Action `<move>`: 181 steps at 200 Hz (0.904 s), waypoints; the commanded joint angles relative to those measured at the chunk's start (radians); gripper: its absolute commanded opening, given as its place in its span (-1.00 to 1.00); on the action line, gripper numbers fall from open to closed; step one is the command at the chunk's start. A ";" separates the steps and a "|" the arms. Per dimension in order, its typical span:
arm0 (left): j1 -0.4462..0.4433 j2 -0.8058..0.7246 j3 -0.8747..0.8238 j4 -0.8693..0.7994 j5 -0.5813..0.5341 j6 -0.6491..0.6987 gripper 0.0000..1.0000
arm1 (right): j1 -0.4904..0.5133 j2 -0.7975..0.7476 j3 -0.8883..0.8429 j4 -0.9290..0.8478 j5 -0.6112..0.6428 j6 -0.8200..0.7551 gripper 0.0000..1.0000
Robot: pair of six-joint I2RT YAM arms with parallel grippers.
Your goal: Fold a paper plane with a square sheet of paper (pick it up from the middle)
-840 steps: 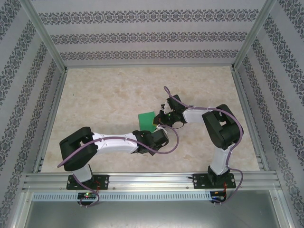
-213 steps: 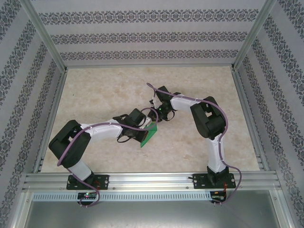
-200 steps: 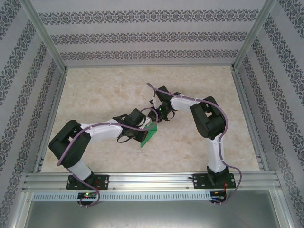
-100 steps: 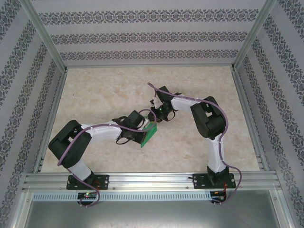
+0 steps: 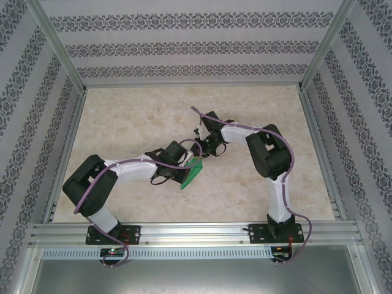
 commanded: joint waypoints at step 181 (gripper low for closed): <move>0.010 0.003 -0.026 0.038 -0.002 -0.018 -1.00 | -0.012 0.020 -0.028 -0.004 0.054 0.004 -0.77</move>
